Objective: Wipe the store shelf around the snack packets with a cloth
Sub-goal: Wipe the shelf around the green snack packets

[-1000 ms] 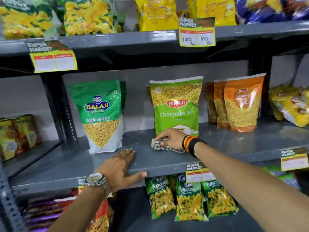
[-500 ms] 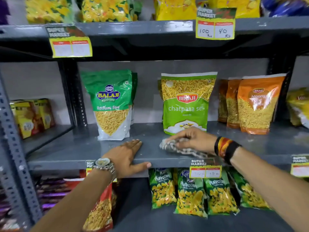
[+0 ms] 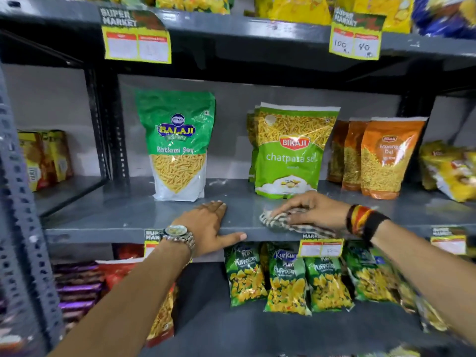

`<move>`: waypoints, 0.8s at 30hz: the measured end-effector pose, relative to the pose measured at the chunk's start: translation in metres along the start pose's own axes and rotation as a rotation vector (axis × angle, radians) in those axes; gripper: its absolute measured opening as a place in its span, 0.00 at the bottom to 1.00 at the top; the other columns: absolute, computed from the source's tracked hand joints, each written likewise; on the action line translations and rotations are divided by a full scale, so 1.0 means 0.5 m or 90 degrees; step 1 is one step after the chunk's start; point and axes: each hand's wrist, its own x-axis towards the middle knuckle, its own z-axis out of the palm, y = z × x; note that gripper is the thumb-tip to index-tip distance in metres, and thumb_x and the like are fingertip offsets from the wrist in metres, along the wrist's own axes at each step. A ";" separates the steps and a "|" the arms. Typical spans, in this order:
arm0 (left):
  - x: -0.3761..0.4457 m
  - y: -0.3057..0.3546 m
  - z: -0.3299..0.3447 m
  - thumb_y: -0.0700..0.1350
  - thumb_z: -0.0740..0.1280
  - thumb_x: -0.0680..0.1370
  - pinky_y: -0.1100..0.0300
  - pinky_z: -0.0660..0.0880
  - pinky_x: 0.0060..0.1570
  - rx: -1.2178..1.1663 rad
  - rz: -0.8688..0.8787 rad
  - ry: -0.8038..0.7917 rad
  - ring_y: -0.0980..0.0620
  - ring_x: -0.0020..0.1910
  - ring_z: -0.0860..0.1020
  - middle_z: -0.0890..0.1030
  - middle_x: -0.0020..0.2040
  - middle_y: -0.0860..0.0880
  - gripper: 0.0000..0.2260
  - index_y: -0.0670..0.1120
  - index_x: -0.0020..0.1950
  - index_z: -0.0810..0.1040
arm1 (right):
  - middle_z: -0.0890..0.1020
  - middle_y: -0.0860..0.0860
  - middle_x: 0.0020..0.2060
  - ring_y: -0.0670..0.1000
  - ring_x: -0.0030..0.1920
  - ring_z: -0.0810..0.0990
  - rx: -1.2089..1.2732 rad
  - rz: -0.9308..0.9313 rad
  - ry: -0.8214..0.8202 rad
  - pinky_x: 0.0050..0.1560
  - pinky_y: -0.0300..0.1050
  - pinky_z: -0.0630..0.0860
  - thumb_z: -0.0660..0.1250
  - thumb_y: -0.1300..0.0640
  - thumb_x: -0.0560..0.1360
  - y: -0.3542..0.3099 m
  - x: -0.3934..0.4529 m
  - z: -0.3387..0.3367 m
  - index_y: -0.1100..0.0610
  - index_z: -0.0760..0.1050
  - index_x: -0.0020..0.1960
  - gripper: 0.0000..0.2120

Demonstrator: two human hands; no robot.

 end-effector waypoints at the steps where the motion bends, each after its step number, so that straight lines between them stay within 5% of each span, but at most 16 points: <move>1: 0.002 -0.002 -0.001 0.80 0.50 0.70 0.54 0.59 0.75 -0.004 0.002 -0.003 0.46 0.77 0.64 0.63 0.80 0.45 0.51 0.44 0.81 0.59 | 0.83 0.43 0.57 0.37 0.56 0.80 0.027 0.007 0.026 0.57 0.29 0.73 0.70 0.62 0.75 0.006 -0.004 -0.019 0.52 0.82 0.58 0.12; 5: 0.005 -0.004 0.003 0.83 0.45 0.66 0.53 0.59 0.76 -0.007 0.001 -0.016 0.46 0.78 0.64 0.62 0.81 0.45 0.55 0.45 0.81 0.57 | 0.82 0.48 0.56 0.47 0.56 0.79 0.040 0.054 0.177 0.52 0.30 0.75 0.68 0.66 0.76 0.068 0.013 -0.042 0.48 0.82 0.51 0.13; 8: 0.007 -0.004 0.002 0.80 0.49 0.70 0.53 0.58 0.76 0.006 0.000 -0.019 0.47 0.79 0.62 0.61 0.82 0.46 0.51 0.46 0.82 0.56 | 0.81 0.46 0.57 0.53 0.59 0.80 -0.019 0.052 0.148 0.62 0.47 0.76 0.66 0.65 0.77 0.088 0.018 -0.005 0.47 0.82 0.51 0.14; 11: 0.007 0.001 -0.003 0.79 0.49 0.72 0.55 0.56 0.77 0.022 -0.001 -0.036 0.48 0.79 0.61 0.59 0.82 0.47 0.50 0.46 0.82 0.55 | 0.82 0.42 0.59 0.43 0.61 0.79 -0.059 -0.027 0.004 0.64 0.40 0.74 0.67 0.60 0.77 0.037 0.022 0.003 0.47 0.82 0.56 0.12; 16: 0.033 0.019 -0.024 0.81 0.50 0.69 0.53 0.57 0.77 0.018 -0.047 -0.089 0.47 0.79 0.61 0.57 0.83 0.47 0.53 0.46 0.83 0.51 | 0.85 0.53 0.56 0.49 0.58 0.81 -0.031 -0.054 0.189 0.62 0.41 0.74 0.69 0.63 0.74 -0.020 0.166 0.017 0.57 0.83 0.57 0.12; 18: 0.039 0.028 -0.024 0.81 0.51 0.69 0.54 0.56 0.76 0.007 -0.064 -0.097 0.48 0.80 0.60 0.56 0.83 0.48 0.54 0.46 0.83 0.51 | 0.85 0.53 0.55 0.51 0.58 0.81 -0.075 -0.018 0.193 0.56 0.37 0.74 0.68 0.61 0.75 -0.021 0.233 0.050 0.56 0.83 0.55 0.11; 24: 0.040 0.027 -0.020 0.80 0.54 0.70 0.55 0.54 0.77 -0.011 -0.076 -0.111 0.49 0.81 0.57 0.53 0.83 0.49 0.52 0.47 0.83 0.49 | 0.83 0.49 0.58 0.54 0.58 0.81 -0.150 0.032 0.196 0.59 0.47 0.77 0.63 0.54 0.76 0.030 0.252 0.102 0.47 0.80 0.57 0.12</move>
